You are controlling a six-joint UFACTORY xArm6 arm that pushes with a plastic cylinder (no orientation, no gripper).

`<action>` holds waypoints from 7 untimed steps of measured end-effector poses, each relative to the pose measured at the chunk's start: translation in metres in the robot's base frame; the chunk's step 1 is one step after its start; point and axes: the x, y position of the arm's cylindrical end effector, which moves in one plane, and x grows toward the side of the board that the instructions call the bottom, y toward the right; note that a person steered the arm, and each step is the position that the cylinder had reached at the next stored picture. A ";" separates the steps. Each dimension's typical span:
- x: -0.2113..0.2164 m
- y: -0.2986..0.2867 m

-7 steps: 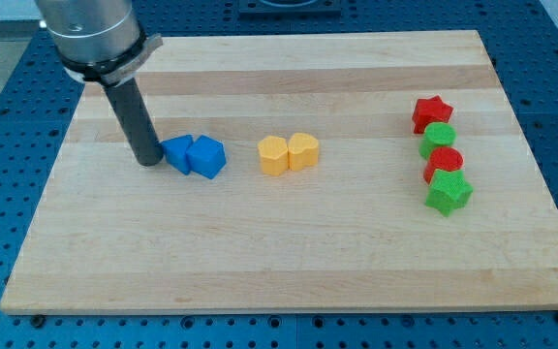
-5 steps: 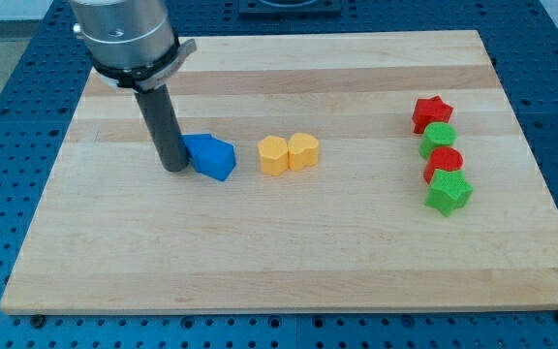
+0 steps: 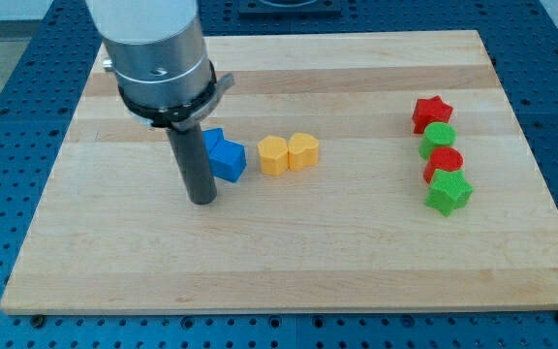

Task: Slightly push blue cube left to the yellow hexagon

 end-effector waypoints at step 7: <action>-0.022 0.014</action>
